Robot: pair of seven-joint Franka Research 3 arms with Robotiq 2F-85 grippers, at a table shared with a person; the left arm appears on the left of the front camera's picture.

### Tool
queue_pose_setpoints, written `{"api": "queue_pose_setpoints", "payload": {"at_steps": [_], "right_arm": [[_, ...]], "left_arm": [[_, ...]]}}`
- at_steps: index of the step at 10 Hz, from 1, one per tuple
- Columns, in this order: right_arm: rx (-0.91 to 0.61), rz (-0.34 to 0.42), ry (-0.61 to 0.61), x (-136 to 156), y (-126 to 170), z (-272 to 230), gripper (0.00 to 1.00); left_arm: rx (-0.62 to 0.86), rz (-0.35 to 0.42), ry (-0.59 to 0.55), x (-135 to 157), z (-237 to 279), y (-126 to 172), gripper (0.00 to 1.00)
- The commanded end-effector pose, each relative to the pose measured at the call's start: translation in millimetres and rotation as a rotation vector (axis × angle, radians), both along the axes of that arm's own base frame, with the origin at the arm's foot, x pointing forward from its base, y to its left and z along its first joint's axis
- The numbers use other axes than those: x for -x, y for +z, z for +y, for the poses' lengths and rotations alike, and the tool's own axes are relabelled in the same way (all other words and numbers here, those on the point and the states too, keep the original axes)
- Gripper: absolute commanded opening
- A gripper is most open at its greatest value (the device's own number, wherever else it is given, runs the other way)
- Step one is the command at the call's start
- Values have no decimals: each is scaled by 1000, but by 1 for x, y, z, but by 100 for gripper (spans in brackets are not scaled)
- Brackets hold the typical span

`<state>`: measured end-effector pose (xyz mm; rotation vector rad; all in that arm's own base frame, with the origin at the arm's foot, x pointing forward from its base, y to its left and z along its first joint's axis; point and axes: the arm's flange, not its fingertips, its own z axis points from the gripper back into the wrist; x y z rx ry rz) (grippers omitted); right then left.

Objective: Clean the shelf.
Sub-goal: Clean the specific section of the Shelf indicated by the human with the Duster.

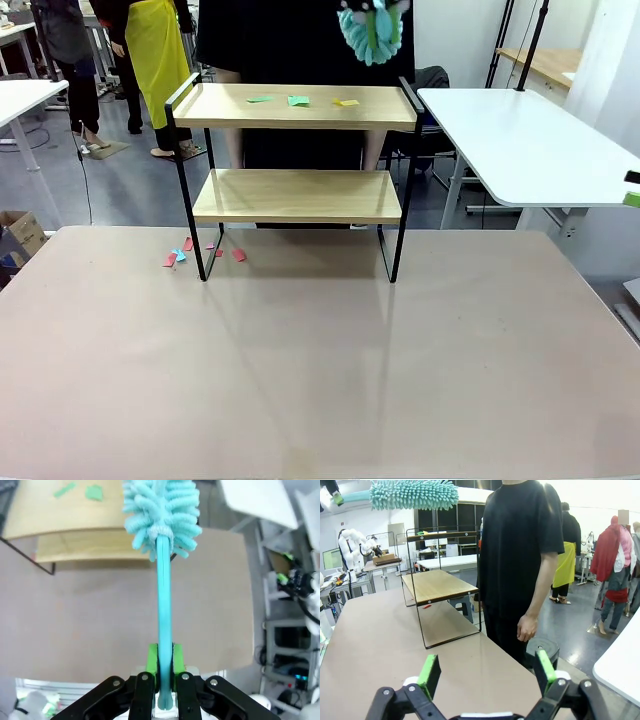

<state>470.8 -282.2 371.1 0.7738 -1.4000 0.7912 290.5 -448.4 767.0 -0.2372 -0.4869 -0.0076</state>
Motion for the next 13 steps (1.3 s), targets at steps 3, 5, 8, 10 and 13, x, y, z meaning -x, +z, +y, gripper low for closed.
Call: {"api": "queue_pose_setpoints", "payload": {"at_steps": [3,5,8,10,13], "right_arm": [[23,26,-2,0,7,3,100],[23,26,-2,0,7,3,100],[23,26,-2,0,7,3,100],[23,26,-2,0,7,3,100],[23,26,-2,0,7,3,100]], "left_arm": [[-14,-37,17,-28,-47,-22,14],[12,-71,-20,-33,-56,-38,14],[-39,-33,-57,-36,-68,-57,14],[-81,11,-58,-45,-66,-73,14],[-89,67,-8,-55,-57,-91,14]]}}
